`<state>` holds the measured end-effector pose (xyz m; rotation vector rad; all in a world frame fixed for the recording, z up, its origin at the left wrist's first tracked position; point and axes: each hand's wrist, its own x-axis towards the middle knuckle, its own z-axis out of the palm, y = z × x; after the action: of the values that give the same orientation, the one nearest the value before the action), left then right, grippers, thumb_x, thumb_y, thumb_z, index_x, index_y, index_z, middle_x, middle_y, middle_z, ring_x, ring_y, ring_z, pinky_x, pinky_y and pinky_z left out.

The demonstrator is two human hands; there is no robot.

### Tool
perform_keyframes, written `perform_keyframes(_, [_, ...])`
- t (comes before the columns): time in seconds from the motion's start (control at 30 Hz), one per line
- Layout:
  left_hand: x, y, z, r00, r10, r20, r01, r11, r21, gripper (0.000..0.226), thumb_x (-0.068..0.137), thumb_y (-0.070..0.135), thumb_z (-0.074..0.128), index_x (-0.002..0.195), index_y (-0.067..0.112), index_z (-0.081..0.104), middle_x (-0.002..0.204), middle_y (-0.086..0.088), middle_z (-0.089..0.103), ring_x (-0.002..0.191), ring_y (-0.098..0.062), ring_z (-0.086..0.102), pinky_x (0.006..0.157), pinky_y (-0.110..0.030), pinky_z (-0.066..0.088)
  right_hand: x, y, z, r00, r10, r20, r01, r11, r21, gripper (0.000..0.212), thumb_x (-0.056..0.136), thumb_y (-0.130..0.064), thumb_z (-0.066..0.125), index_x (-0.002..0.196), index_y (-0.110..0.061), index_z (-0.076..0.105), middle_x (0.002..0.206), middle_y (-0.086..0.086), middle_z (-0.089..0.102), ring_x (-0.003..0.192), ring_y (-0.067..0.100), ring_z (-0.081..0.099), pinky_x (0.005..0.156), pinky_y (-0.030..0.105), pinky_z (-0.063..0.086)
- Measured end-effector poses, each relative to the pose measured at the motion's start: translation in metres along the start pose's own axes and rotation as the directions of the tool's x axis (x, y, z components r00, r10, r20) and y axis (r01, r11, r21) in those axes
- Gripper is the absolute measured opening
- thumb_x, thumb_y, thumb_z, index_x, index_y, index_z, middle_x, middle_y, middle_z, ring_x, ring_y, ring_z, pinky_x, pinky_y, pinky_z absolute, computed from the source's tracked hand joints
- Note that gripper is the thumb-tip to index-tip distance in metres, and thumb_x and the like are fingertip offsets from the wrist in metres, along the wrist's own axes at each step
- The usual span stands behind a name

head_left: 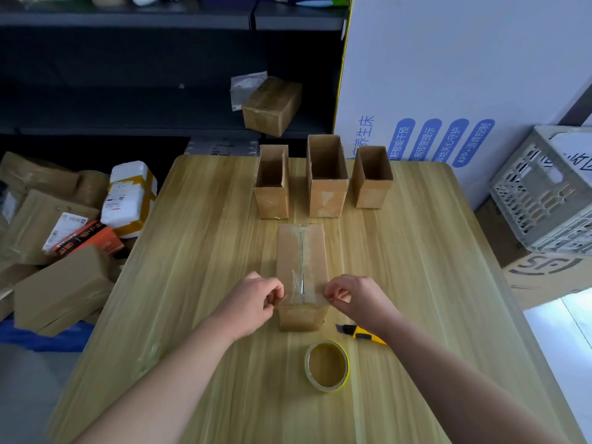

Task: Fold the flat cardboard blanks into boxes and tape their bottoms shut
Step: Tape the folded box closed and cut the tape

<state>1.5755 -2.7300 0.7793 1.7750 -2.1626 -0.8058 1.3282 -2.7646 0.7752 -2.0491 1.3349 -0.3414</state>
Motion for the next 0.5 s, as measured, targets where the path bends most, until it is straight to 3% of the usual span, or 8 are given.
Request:
perform_keyframes(0.13, [-0.001,0.002,0.007,0.991,-0.046,-0.126,0.045,0.999,-0.014,0.025,0.084,0.001,0.061,0.088,0.025,0.066,0.092,0.017,0.058,0.092,-0.006,0.048,0.08,-0.019,0.042,-0.005,0.0,0.004,0.981,0.157,-0.112,-0.161,0.987,-0.025,0.016,0.079,-0.022,0.072,0.089,-0.028,0.062,0.084,-0.017,0.062,0.08,0.004,0.058,0.072,0.026,0.05])
perform_keyframes(0.2, [-0.002,0.008,0.01,0.973,-0.135,-0.186,0.114,0.986,-0.118,0.028,0.083,-0.003,0.06,0.081,0.024,0.066,0.092,0.017,0.055,0.084,-0.006,0.054,0.075,-0.018,0.044,-0.006,-0.002,0.005,0.954,0.268,-0.132,-0.257,0.962,0.094,0.014,0.077,-0.02,0.074,0.08,-0.029,0.064,0.077,-0.015,0.065,0.076,0.004,0.062,0.069,0.026,0.053])
perform_keyframes(0.3, [-0.003,0.015,0.016,0.925,-0.287,-0.247,0.221,0.939,-0.264,0.032,0.081,-0.007,0.061,0.075,0.024,0.065,0.083,0.016,0.059,0.073,-0.002,0.058,0.065,-0.005,0.041,-0.006,-0.01,0.009,0.9,0.426,-0.095,-0.38,0.871,0.312,0.016,0.08,-0.01,0.07,0.071,-0.024,0.069,0.076,-0.006,0.07,0.068,0.015,0.066,0.049,0.025,0.052])
perform_keyframes(0.37, [-0.003,0.02,0.018,0.873,-0.418,-0.25,0.304,0.869,-0.391,0.027,0.081,-0.004,0.062,0.074,0.021,0.067,0.075,0.012,0.065,0.069,-0.005,0.062,0.061,-0.006,0.044,-0.006,-0.014,0.009,0.861,0.505,-0.062,-0.44,0.8,0.408,0.017,0.079,-0.006,0.068,0.069,-0.018,0.071,0.076,0.003,0.07,0.065,0.022,0.065,0.043,0.024,0.05])
perform_keyframes(0.43, [-0.002,0.026,0.015,0.803,-0.568,-0.178,0.378,0.717,-0.586,0.017,0.082,0.003,0.062,0.082,0.018,0.07,0.077,0.005,0.07,0.069,-0.013,0.068,0.067,-0.023,0.057,-0.004,-0.016,0.005,0.837,0.547,-0.017,-0.468,0.733,0.493,0.012,0.078,-0.007,0.067,0.071,-0.014,0.074,0.075,0.007,0.073,0.071,0.025,0.07,0.057,0.03,0.059])
perform_keyframes(0.5, [-0.001,0.03,0.011,0.761,-0.639,-0.111,0.414,0.61,-0.675,0.014,0.08,0.008,0.068,0.091,0.016,0.069,0.082,0.001,0.072,0.071,-0.015,0.071,0.073,-0.033,0.06,0.0,-0.018,0.0,0.827,0.56,0.049,-0.479,0.657,0.583,0.008,0.079,-0.013,0.071,0.076,-0.008,0.076,0.075,0.009,0.074,0.078,0.024,0.072,0.073,0.033,0.061])
